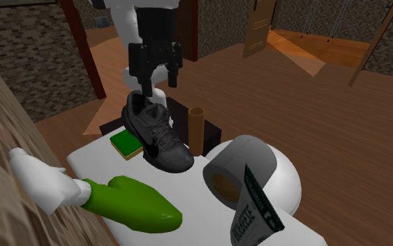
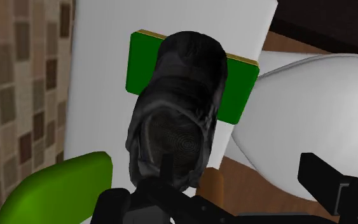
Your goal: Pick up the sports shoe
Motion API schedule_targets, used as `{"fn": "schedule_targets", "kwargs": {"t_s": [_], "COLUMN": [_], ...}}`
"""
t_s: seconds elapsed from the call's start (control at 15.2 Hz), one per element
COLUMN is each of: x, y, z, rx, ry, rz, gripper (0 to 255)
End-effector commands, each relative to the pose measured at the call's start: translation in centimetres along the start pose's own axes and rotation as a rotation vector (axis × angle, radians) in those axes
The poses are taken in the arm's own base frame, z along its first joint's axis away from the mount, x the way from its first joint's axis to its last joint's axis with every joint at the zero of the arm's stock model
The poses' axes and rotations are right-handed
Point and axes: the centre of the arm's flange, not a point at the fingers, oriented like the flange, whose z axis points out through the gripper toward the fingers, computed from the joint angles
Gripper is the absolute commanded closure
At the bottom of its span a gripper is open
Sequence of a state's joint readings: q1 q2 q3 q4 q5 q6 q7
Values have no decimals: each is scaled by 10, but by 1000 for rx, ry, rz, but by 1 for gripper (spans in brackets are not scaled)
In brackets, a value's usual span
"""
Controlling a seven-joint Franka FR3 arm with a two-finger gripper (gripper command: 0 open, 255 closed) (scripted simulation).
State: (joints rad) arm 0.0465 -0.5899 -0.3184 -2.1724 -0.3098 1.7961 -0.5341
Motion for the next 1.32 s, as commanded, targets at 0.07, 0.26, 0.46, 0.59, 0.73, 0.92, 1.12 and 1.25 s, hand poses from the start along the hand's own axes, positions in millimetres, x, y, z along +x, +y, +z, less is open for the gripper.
{"fn": "schedule_targets", "kwargs": {"t_s": [0.07,0.26,0.46,0.59,0.73,0.92,1.12,1.25], "x": [12,20,18,17,16,16,16,16], "y": [29,43,39,37,36,35,35,35], "z": [-3,0,16,26,34,34,33,34], "rx": [-40,-59,-59,-59,-59,-59,-59,-59], "ry": [37,57,57,57,57,57,57,57], "rz": [-106,-160,-160,-160,-160,-160,-160,-160], "gripper": [0,0,0,0,0,255,255,255]}}
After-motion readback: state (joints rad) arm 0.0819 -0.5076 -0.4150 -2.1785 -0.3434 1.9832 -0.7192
